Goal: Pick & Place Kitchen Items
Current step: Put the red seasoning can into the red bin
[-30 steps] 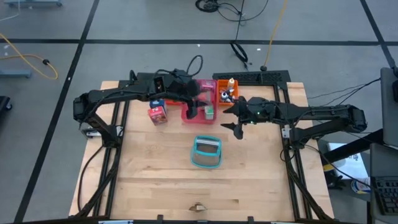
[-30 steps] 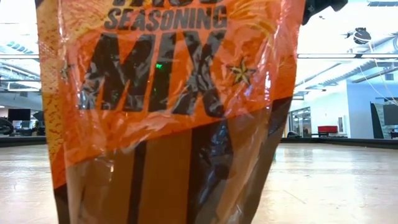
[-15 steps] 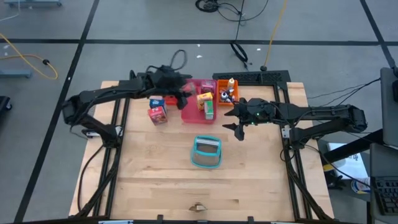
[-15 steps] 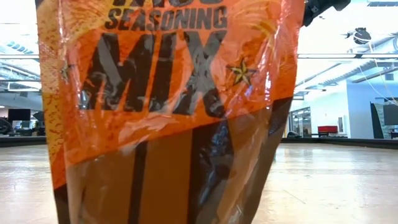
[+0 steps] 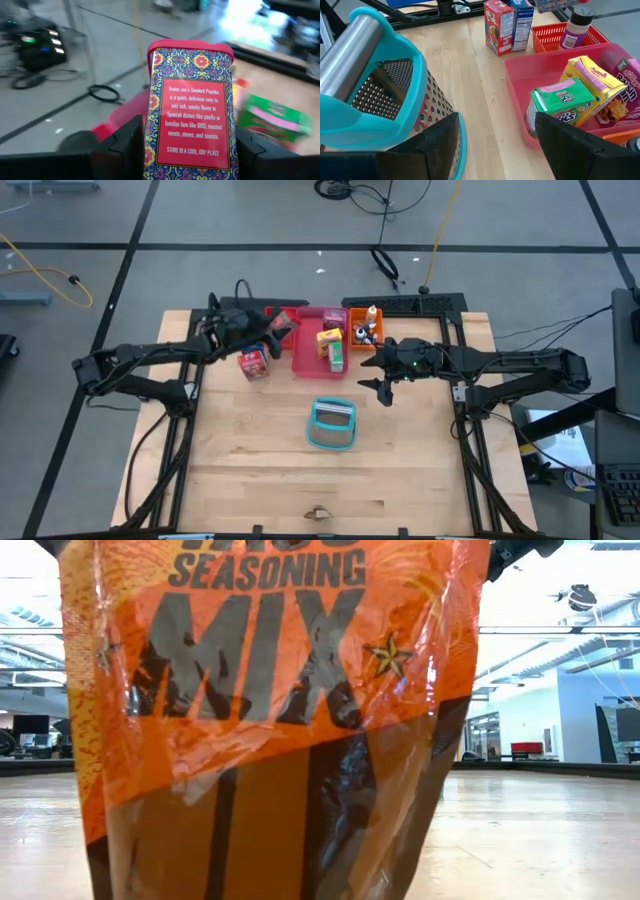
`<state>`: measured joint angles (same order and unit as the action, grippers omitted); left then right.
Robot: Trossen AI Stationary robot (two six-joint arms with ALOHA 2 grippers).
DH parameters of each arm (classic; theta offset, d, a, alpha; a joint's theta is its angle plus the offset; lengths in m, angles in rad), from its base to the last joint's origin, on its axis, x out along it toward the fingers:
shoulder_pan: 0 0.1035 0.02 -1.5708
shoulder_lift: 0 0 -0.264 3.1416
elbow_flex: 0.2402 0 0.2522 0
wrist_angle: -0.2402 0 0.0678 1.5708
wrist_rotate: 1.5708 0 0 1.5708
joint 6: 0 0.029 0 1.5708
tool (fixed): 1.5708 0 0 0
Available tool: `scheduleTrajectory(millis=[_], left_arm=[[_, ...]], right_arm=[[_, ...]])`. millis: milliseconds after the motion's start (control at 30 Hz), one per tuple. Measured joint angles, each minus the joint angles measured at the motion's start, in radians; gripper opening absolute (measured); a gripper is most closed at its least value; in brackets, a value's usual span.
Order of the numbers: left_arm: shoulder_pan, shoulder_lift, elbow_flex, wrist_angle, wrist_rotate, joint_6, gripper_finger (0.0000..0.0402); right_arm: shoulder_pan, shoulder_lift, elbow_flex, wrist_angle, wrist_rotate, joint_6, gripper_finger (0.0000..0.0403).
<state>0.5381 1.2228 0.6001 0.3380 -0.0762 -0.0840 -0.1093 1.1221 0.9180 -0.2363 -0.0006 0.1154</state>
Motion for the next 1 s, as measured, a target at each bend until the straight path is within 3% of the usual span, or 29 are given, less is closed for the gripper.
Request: scheduleTrajectory(millis=[100, 233, 567, 733, 1000], left_arm=[[0.002, 0.000, -0.072, 0.107, -0.072, -0.023, 0.0193], [0.003, 0.000, -0.137, 0.193, -0.081, -0.028, 0.0193], [0.089, 0.029, -0.165, 0.249, -0.133, 0.007, 0.0193], [0.152, 0.075, -0.165, 0.332, 0.065, 0.097, 0.0193], [0.289, 0.100, -0.166, 0.325, 0.296, 0.237, 0.0193]], right_arm=[[0.000, 0.000, 0.000, 0.000, 0.000, 0.000, 0.0253], [0.000, 0.000, 0.000, 0.000, 0.000, -0.001, 0.0253], [0.000, 0.000, 0.000, 0.011, 0.000, -0.005, 0.0253], [0.000, 0.000, 0.000, 0.033, 0.000, -0.005, 0.0254], [0.000, 0.000, 0.000, 0.037, 0.000, -0.004, 0.0254]])
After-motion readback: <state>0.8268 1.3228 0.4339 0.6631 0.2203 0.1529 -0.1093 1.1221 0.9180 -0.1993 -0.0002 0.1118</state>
